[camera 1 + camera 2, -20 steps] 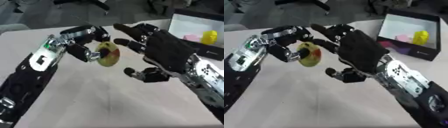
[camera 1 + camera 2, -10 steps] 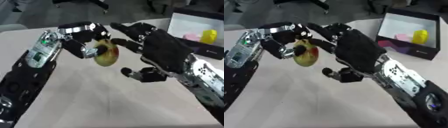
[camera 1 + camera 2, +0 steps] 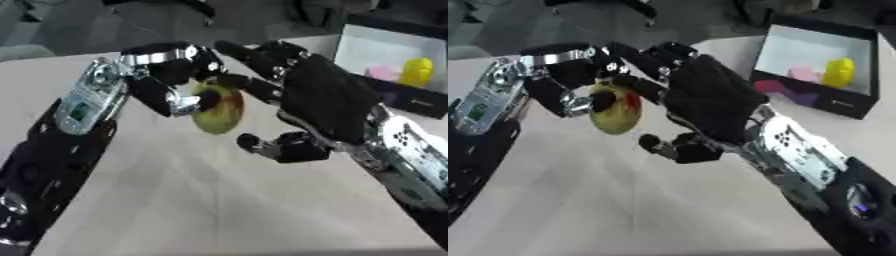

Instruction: Pick up the objects with one hand, pass them to the other hand, and then place them into the box on the other side of the table.

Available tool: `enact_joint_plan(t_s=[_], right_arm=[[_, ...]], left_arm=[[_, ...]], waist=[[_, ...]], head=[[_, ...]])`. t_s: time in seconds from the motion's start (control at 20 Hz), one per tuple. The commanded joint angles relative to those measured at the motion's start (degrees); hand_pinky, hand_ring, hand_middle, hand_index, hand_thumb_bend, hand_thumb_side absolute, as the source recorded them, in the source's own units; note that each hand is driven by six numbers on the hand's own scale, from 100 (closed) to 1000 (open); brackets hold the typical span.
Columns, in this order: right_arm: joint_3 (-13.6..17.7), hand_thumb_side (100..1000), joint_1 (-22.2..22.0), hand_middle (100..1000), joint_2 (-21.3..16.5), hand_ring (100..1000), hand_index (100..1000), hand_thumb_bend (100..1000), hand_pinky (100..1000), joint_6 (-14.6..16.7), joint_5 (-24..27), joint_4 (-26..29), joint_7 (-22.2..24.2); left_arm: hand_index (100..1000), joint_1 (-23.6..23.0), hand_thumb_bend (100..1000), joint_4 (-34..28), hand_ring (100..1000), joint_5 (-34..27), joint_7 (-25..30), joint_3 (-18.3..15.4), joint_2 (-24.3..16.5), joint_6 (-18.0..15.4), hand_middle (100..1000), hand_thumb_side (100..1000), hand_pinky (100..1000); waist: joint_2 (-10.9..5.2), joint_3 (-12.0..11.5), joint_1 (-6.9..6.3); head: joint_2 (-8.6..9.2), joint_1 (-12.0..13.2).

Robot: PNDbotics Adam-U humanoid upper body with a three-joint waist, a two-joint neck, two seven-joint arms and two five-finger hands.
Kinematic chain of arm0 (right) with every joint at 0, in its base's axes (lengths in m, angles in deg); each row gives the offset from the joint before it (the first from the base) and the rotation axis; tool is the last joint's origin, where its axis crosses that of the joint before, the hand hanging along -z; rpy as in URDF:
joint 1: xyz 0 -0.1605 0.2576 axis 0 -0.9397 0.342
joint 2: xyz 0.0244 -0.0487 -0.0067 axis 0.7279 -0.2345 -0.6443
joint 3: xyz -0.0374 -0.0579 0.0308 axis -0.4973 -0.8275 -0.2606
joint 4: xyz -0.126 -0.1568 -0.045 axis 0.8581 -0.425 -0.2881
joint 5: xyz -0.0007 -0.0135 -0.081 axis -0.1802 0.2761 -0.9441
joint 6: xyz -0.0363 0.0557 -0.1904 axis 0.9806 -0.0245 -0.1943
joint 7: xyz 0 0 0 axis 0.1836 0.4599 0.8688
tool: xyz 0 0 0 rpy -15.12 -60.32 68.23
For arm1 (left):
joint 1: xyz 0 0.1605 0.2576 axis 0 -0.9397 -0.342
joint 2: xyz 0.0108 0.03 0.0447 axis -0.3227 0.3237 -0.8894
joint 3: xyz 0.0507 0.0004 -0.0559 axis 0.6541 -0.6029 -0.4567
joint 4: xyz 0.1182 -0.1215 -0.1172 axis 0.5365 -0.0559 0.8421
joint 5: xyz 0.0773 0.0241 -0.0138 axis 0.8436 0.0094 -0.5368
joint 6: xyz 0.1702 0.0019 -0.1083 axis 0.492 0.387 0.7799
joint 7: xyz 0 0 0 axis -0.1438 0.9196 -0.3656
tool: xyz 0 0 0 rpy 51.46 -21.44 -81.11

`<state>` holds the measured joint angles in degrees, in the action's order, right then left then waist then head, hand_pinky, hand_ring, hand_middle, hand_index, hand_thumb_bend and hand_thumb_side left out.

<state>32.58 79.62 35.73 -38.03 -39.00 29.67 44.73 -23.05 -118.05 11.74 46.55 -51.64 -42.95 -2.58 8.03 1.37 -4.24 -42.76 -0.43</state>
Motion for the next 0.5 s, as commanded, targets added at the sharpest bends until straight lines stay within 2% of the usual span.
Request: enact_joint_plan(t_s=[0.05, 0.3, 0.5], right_arm=[[0.3, 337, 1.1, 1000, 0.2, 814, 873, 434, 797, 0.1, 0.3, 1.1, -0.2], [0.2, 340, 1.3, 1000, 0.4, 809, 852, 433, 792, 0.0, 0.6, 1.1, -0.2], [0.1, 337, 1.3, 1000, 0.6, 804, 800, 414, 789, -0.1, 0.9, 1.1, -0.3]], left_arm=[[492, 1.5, 100, -0.8, 447, 0.1, 0.0, 0.0, -0.1, 0.3, 409, 308, 608], [492, 1.4, 100, -0.8, 448, 0.5, 0.0, 0.5, 0.4, 0.6, 410, 314, 608], [493, 1.5, 100, -0.8, 449, 0.4, 0.0, 0.8, 0.7, 0.8, 411, 322, 609]], waist=[[-0.59, 0.1, 0.14], [-0.49, 0.2, 0.08], [-0.47, 0.3, 0.03]], head=[[0.16, -0.2], [0.09, -0.5], [0.14, -0.5]])
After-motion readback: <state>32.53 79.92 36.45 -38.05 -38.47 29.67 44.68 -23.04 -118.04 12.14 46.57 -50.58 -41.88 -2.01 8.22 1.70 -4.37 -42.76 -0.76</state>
